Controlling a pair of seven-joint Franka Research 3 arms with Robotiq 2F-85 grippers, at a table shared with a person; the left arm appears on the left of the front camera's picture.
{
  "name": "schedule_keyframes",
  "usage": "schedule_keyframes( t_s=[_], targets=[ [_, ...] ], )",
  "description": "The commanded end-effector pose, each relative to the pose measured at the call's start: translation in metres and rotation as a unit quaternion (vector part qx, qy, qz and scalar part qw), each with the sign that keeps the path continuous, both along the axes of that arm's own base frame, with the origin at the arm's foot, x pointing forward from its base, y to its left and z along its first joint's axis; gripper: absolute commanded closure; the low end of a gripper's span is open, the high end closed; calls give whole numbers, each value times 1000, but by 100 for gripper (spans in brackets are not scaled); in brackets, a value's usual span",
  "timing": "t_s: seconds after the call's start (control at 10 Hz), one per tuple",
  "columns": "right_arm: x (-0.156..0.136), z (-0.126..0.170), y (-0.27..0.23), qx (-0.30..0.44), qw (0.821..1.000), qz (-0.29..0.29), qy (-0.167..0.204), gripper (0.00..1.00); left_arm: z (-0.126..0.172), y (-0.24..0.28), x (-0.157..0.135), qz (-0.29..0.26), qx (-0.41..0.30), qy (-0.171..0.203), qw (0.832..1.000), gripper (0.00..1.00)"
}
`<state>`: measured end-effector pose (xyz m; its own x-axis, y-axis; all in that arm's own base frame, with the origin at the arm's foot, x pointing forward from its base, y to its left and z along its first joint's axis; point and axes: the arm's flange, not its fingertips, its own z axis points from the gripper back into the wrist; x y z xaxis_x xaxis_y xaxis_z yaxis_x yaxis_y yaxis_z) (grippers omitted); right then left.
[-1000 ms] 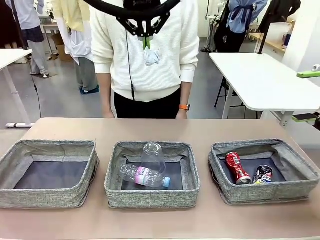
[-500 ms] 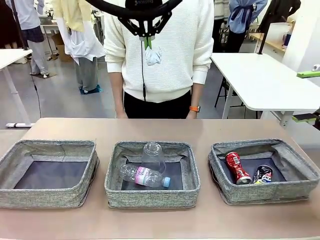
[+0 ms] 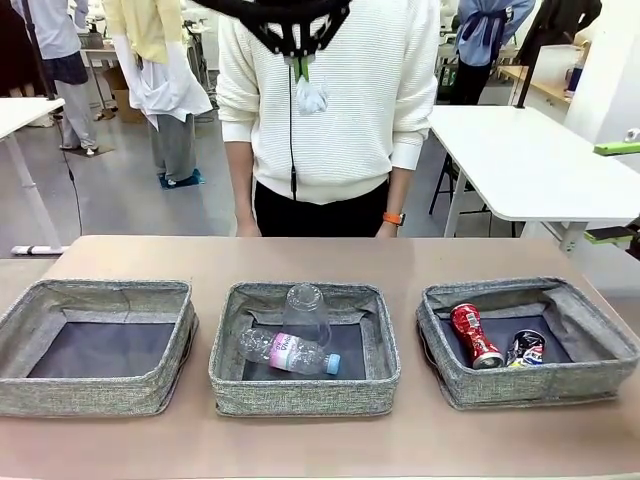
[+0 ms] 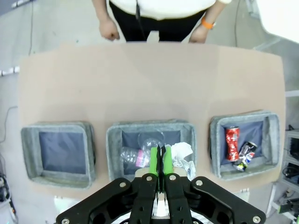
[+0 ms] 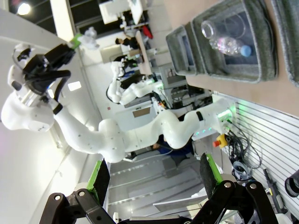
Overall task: Sort the waste into the appropriate baskets.
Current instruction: Pick up the waste item pointed out by the person, then place the picked waste into the Fabric basket indicated by the person.
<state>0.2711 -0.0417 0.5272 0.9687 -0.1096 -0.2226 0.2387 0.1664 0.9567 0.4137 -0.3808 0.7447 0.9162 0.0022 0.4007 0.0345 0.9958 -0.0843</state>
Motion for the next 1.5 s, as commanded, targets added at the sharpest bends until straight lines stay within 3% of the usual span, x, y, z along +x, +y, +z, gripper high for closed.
schedule_keyframes(
  t_s=[0.0, 0.1, 0.2, 1.4],
  targets=[
    [1, 2, 0, 8, 1000, 3, -12, 0, 24, -7, -6, -10, 4, -39, 999, 98],
    [1, 2, 0, 8, 1000, 3, -12, 0, 30, -8, -8, -2, 11, -39, 999, 98],
    [1, 2, 0, 8, 1000, 3, -12, 0, 15, -3, -7, -6, -1, -21, 1000, 98],
    [1, 2, 0, 8, 1000, 3, -12, 0, 15, -3, -7, -6, -1, -21, 1000, 98]
  ],
)
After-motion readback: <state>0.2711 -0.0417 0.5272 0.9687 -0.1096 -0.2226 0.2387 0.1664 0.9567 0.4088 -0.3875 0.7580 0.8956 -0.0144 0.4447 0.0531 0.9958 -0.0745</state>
